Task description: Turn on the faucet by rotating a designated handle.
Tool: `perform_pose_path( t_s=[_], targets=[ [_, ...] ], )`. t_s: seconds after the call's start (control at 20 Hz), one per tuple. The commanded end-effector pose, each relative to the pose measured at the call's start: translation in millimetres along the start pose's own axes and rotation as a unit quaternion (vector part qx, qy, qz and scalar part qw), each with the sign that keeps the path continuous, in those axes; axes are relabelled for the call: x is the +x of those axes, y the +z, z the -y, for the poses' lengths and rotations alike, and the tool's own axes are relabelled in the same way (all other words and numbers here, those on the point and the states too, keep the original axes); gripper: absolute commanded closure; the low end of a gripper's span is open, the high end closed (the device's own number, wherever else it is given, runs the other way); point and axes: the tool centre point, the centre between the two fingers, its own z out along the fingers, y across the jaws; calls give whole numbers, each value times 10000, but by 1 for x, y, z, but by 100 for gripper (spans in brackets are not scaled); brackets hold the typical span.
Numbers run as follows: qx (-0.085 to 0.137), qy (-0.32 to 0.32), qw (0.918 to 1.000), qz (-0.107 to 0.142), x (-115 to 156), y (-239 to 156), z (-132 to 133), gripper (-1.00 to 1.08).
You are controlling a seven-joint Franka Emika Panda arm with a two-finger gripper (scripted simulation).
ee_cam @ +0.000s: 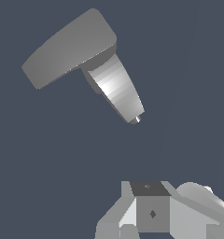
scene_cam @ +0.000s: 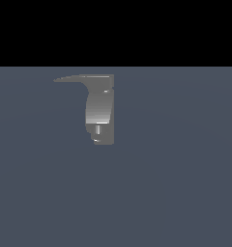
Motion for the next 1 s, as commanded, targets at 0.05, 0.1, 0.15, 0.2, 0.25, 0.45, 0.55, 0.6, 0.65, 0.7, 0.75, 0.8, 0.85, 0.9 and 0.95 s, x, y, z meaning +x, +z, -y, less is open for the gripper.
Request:
perform_pose_path(
  t_s=[0.05, 0.1, 0.15, 0.2, 0.25, 0.45, 0.55, 0.6, 0.65, 0.7, 0.75, 0.8, 0.85, 0.9, 0.95],
  targets=[
    [7, 346, 9994, 22, 4, 11, 19, 108],
    [9, 442, 9990, 28, 6, 14, 24, 108],
    [10, 537, 9985, 34, 8, 17, 29, 108],
    [11, 632, 9980, 40, 9, 20, 34, 108],
    [13, 727, 9973, 46, 11, 23, 39, 108],
    [18, 1100, 9939, 69, 19, 35, 59, 108],
    [21, 1283, 9917, 80, 24, 40, 68, 108],
    [22, 1374, 9905, 86, 26, 43, 72, 108],
    [23, 1463, 9892, 91, 29, 46, 77, 108],
    [24, 1552, 9878, 96, 31, 49, 81, 108],
    [25, 1641, 9864, 101, 34, 52, 85, 108],
    [26, 1728, 9849, 106, 37, 54, 90, 108],
    [27, 1815, 9833, 111, 40, 57, 94, 108],
    [28, 1902, 9817, 116, 42, 60, 98, 108],
    [29, 1987, 9800, 120, 45, 62, 102, 108]
  ],
)
